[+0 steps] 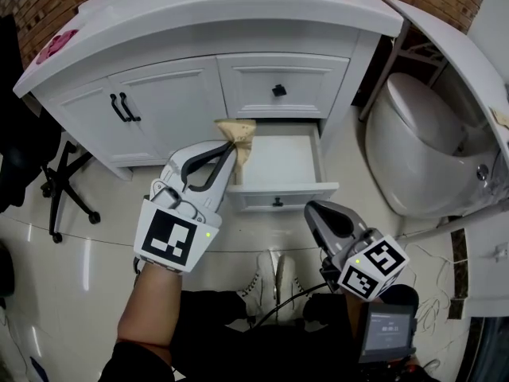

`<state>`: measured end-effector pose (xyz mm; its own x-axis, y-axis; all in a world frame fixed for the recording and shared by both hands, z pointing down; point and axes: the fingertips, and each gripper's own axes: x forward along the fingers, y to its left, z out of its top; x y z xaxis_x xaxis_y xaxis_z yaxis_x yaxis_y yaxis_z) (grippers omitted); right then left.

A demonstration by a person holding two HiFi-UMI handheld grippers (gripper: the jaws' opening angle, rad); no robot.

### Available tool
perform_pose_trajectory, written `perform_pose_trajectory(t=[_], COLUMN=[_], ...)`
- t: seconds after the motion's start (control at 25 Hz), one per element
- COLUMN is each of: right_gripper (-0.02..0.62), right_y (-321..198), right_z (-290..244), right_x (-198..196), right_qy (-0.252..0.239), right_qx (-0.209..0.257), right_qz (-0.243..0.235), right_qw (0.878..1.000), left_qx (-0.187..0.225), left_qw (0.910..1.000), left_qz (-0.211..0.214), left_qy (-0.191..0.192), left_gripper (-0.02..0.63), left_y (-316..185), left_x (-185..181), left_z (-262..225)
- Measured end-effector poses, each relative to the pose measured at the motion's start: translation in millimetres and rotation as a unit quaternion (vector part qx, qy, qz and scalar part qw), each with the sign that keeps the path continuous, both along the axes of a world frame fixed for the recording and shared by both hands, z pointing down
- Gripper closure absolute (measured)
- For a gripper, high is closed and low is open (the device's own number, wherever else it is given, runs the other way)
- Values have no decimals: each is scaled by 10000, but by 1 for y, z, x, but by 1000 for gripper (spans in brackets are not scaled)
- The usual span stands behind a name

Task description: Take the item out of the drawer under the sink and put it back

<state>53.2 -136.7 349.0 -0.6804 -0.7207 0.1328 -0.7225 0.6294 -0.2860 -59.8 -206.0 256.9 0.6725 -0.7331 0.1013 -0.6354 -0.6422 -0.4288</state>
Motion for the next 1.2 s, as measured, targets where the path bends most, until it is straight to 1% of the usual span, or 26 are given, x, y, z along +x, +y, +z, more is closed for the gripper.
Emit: perform_pose_trajectory(t=[0.12, 0.24, 0.32, 0.4, 0.52, 0.64, 0.84, 1.04, 1.2], right_gripper=[588, 588, 588, 588, 588, 588, 588, 588, 588], right_y=[-5, -10, -14, -19, -26, -30, -33, -39, -42], right_z=[4, 9, 13, 16, 21, 29, 44, 54, 57], right_x=[1, 1, 2, 3, 4, 3, 6, 6, 3], right_qy=[-23, -33, -35, -42, -46, -31, -41, -36, -26], right_qx=[-50, -117, -162, -197, -255, -336, -506, -606, -616], right_qz=[-5, -15, -16, -9, -18, -59, -60, -88, -133], right_qw=[10000, 9999, 9999, 9998, 9997, 9994, 9987, 9981, 9980], left_qx=[-19, 30, -63, -263, -691, -1039, -1511, -1840, -2106], left_qw=[9993, 9955, 9916, 9860, 9742, 9623, 9480, 9360, 9208], left_qz=[233, 467, 577, 694, 886, 976, 1022, 958, 1015], left_qy=[-292, -823, -1158, -1494, -1959, -2315, -2610, -2843, -3122], left_gripper=[595, 595, 595, 595, 595, 595, 595, 595, 594], left_y=[-16, -35, -50, -64, -85, -105, -129, -148, -156], left_x=[22, 44, 55, 67, 80, 86, 91, 92, 90], left_z=[1, 19, 41, 68, 115, 157, 209, 246, 277])
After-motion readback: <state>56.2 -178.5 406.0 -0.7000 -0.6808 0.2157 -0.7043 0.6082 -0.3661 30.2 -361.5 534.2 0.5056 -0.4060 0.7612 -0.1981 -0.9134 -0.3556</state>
